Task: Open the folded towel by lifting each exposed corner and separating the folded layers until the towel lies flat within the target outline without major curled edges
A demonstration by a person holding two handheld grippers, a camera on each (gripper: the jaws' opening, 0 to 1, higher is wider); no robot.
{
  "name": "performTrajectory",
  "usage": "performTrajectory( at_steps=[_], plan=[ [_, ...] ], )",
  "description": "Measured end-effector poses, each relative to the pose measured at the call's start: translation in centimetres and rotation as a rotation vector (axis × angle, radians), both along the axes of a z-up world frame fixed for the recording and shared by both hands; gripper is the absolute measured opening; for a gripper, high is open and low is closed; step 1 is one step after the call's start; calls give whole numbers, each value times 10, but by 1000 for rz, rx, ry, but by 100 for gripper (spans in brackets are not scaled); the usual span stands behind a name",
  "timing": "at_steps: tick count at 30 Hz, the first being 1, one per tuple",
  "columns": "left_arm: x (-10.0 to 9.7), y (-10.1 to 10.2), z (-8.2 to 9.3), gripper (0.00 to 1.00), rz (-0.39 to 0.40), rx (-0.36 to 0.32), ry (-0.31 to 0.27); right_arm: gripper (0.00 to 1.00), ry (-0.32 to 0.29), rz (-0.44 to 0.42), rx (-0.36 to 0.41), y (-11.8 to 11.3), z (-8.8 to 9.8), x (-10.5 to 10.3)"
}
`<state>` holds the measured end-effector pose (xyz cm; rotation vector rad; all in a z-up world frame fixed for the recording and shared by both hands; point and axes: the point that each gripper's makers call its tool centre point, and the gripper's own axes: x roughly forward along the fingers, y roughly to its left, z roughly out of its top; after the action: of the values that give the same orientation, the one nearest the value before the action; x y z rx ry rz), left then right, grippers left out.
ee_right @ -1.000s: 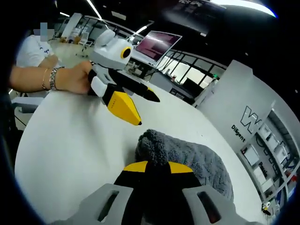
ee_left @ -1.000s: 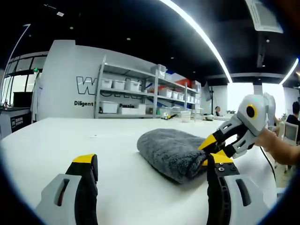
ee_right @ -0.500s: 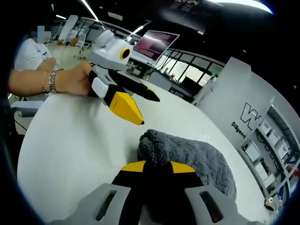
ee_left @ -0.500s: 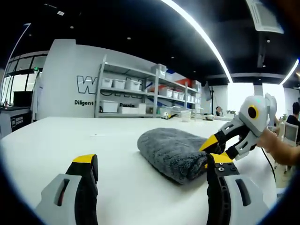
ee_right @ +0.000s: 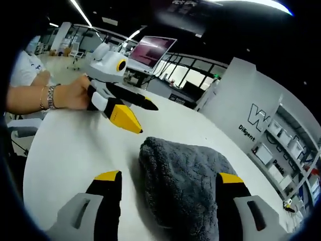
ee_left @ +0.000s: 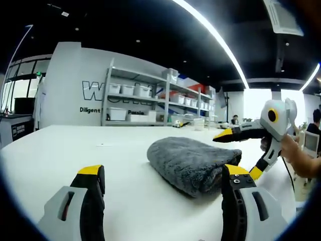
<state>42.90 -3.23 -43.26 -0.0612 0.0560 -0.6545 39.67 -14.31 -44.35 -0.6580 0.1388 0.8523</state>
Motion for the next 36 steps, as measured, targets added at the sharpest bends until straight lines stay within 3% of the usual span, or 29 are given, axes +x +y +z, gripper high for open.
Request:
performTrajectory(
  at_steps=[5, 21, 27, 29, 36],
  plan=[
    [0, -1, 0, 96, -2, 3, -2, 99, 26, -12, 68, -5, 4, -1],
    [-1, -2, 1, 99, -2, 0, -5, 99, 73, -52, 238, -38, 16, -26],
    [-2, -4, 2, 99, -6, 2, -8, 99, 92, -136, 304, -65, 19, -26],
    [-3, -7, 1, 99, -22, 7, -7, 99, 83, -199, 307, -83, 17, -21],
    [-5, -11, -3, 99, -29, 55, -11, 99, 139, -245, 332, -110, 2, -19]
  ],
)
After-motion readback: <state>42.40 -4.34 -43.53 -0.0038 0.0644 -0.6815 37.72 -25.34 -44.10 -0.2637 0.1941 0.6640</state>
